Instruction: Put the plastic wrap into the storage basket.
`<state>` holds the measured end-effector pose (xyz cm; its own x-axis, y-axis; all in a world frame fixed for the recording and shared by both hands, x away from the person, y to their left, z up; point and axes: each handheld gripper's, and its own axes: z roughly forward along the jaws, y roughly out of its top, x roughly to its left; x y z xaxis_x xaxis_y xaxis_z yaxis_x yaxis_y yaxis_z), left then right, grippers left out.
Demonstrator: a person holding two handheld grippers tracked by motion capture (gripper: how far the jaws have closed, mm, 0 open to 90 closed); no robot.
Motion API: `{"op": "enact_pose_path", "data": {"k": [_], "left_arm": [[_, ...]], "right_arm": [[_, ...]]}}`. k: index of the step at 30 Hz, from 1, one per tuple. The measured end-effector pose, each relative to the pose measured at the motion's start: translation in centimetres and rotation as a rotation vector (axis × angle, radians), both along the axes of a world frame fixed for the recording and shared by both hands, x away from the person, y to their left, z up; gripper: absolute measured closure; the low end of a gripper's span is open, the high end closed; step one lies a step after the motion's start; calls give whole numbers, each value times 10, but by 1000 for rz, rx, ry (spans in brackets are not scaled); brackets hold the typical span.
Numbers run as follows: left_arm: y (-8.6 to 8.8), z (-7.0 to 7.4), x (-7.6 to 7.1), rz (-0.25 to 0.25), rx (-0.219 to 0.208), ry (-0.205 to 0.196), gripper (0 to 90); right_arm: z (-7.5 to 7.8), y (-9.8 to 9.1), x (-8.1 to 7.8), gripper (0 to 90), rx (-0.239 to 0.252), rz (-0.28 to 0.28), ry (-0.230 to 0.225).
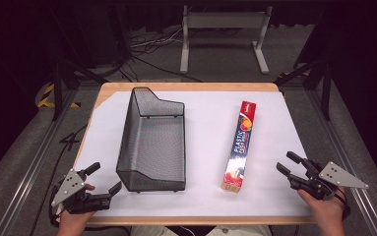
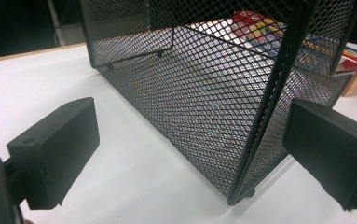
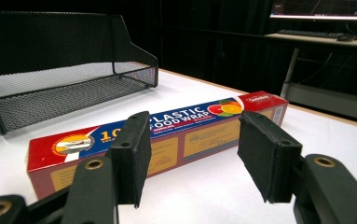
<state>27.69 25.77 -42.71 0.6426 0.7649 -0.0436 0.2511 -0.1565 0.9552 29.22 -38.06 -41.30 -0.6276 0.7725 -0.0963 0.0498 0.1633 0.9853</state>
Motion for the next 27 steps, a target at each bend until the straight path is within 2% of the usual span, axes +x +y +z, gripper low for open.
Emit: {"op": "enact_pose_path", "data": {"k": [7, 9, 11, 13, 14, 15, 18, 22, 27], "left_arm": [[0, 0, -1, -1, 3, -5, 45], [0, 0, -2, -1, 2, -7, 45], [1, 0, -2, 0, 0, -5, 45], [0, 0, -1, 0, -1, -7, 45], [0, 0, -1, 0, -1, -7, 46], [0, 0, -1, 0, 3, -6, 45], [-1, 0, -2, -3, 3, -9, 46], [0, 0, -1, -3, 9, -6, 46], [0, 0, -1, -2, 11, -7, 46]], "right_arm": [[3, 3, -1, 487, -17, 27, -3], [5, 5, -2, 527, -22, 25, 8], [6, 6, -2, 598, -29, 28, 17], [11, 9, -4, 764, -42, 67, 67], [11, 9, -4, 764, -42, 67, 67], [14, 12, -5, 866, -74, 82, 81], [18, 14, -7, 900, -93, 98, 92], [23, 19, -9, 900, -82, 115, 85], [30, 28, -8, 900, -80, 154, 102]]}}
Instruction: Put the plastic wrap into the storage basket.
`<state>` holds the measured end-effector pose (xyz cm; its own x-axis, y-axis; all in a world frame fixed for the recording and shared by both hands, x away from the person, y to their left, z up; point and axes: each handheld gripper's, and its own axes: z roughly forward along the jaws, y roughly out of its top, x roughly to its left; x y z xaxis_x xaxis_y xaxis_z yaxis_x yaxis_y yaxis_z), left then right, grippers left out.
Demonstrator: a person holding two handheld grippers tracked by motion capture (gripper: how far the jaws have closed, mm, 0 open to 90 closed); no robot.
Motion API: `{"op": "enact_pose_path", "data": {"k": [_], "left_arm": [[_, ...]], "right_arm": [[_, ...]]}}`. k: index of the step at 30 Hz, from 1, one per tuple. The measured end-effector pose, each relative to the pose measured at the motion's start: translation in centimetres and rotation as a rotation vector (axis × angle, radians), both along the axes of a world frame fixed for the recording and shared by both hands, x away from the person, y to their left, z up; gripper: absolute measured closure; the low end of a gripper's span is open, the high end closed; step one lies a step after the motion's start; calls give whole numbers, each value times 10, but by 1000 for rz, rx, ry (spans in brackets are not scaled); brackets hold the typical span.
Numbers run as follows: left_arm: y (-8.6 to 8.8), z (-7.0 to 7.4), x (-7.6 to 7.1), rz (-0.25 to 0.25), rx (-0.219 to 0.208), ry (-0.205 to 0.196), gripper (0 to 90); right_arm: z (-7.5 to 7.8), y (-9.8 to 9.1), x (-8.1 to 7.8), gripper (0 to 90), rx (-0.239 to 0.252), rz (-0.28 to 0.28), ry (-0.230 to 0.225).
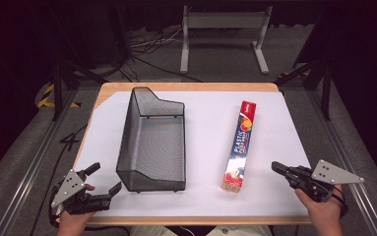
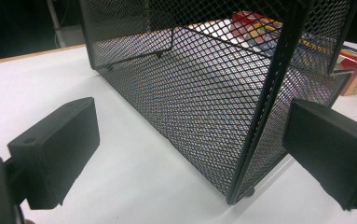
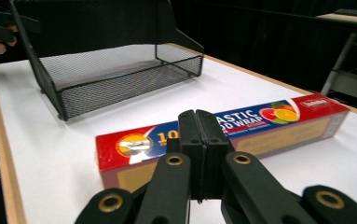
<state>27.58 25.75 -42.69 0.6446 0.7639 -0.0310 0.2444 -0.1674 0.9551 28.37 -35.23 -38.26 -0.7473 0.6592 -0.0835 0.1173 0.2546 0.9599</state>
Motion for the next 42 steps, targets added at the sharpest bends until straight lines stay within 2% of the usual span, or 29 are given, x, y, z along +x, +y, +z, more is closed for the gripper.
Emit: {"op": "enact_pose_path", "data": {"k": [7, 11, 15, 20, 35, 39, 42], "left_arm": [[-1, 0, -1, -2, -1, 0, 47], [-1, 0, -1, -2, -3, -1, 47], [-1, -1, -1, -2, -1, 0, 48], [-1, -1, -1, -5, 6, 1, 48], [-1, -1, -1, -8, 3, 6, 50], [0, -2, -1, -10, 4, 5, 51], [0, -2, 0, -11, 5, 5, 51]], "right_arm": [[12, 20, 3, 900, 4, 44, 14], [16, 34, 9, 900, 1, 75, 11], [19, 48, 17, 892, -1, 104, 36], [23, 63, 22, 888, -2, 134, 44], [23, 102, 38, 876, 25, 224, 55], [20, 113, 42, 884, -3, 237, 67], [17, 119, 44, 895, -37, 218, 79]]}}
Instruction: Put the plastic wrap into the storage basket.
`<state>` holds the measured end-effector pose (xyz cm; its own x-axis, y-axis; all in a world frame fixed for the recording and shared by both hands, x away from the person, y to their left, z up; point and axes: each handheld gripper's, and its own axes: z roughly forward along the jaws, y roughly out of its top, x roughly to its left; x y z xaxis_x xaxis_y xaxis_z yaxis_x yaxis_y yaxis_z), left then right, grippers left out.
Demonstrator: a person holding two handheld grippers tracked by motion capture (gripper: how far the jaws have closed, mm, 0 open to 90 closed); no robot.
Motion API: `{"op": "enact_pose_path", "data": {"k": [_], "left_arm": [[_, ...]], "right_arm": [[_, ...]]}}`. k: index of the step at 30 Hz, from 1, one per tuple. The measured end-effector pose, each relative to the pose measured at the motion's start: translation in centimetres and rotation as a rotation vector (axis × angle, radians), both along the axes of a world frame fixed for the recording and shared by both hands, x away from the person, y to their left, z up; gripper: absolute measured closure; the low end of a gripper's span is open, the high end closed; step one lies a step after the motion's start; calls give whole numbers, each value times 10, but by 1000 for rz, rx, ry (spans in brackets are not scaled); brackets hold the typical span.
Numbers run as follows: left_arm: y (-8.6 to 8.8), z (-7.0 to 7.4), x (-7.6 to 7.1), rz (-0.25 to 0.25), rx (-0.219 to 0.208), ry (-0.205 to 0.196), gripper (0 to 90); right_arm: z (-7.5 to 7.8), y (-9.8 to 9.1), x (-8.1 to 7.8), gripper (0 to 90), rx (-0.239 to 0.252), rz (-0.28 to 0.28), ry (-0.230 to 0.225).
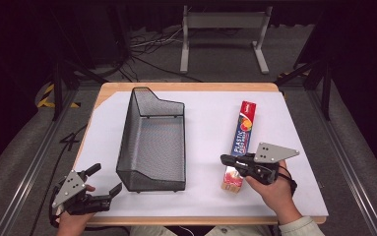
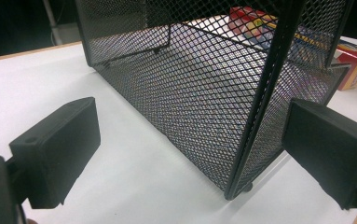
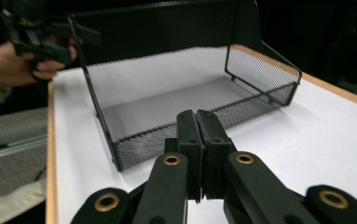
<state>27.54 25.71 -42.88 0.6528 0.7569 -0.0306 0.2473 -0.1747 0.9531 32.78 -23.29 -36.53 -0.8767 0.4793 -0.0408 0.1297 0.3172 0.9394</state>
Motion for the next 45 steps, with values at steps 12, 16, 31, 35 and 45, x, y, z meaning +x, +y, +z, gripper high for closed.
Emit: {"op": "enact_pose_path", "data": {"k": [12, 16, 31, 35, 45], "left_arm": [[0, 0, 0, -1, 1, -1, 52], [1, 0, 0, 0, -2, -1, 52], [0, 0, 0, 1, 6, -2, 52], [0, 0, -1, 5, 4, 0, 52], [1, 0, -1, 5, 2, 1, 53]], "right_arm": [[-17, 16, -1, 900, -161, -55, 97], [-26, 26, 0, 900, -228, -65, 142], [-40, 42, 7, 900, -385, -78, 236], [-42, 47, 10, 900, -446, -78, 263], [-40, 51, 12, 900, -520, -74, 292]]}}
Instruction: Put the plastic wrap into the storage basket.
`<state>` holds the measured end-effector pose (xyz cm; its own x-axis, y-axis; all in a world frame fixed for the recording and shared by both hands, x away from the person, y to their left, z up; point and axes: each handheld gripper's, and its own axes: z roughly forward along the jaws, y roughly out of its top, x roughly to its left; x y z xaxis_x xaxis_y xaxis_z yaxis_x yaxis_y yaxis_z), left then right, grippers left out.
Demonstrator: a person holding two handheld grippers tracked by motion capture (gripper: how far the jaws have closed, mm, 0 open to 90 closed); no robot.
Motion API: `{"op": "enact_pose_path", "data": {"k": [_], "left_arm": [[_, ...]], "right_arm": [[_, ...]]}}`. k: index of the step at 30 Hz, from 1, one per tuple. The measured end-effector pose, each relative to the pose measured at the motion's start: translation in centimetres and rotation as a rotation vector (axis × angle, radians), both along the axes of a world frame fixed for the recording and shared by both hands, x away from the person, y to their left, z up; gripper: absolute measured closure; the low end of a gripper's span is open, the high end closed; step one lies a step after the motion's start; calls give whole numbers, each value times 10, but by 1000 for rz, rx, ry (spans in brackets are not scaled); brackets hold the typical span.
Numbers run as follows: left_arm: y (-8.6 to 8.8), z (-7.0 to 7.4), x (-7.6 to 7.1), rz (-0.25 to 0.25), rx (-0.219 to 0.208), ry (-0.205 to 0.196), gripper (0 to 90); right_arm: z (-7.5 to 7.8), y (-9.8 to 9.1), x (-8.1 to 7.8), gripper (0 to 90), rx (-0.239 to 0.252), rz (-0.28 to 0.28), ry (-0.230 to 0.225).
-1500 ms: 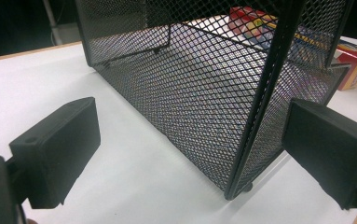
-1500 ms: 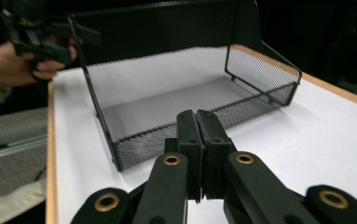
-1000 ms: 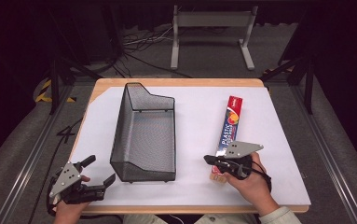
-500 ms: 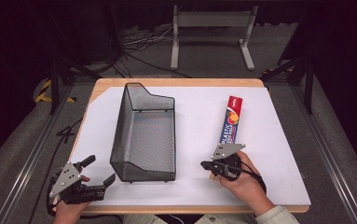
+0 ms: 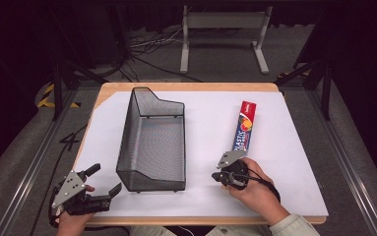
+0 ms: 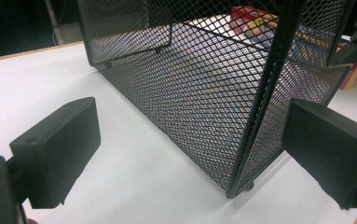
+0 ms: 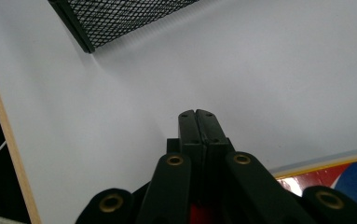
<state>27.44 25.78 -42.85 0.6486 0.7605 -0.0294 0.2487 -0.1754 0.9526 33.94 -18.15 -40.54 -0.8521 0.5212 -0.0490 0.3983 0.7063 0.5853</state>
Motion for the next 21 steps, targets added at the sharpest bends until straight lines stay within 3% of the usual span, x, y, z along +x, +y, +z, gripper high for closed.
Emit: {"op": "enact_pose_path", "data": {"k": [4, 10, 21], "left_arm": [[0, 0, 0, -2, 1, 1, 53], [0, 0, 0, 2, 2, 2, 53], [-1, 0, 0, 5, 7, 2, 54]], "right_arm": [[3, -2, -1, 900, -32, -15, 33], [4, -19, -6, 900, -29, -45, 75], [7, -52, -17, 900, -32, -124, 90]]}}
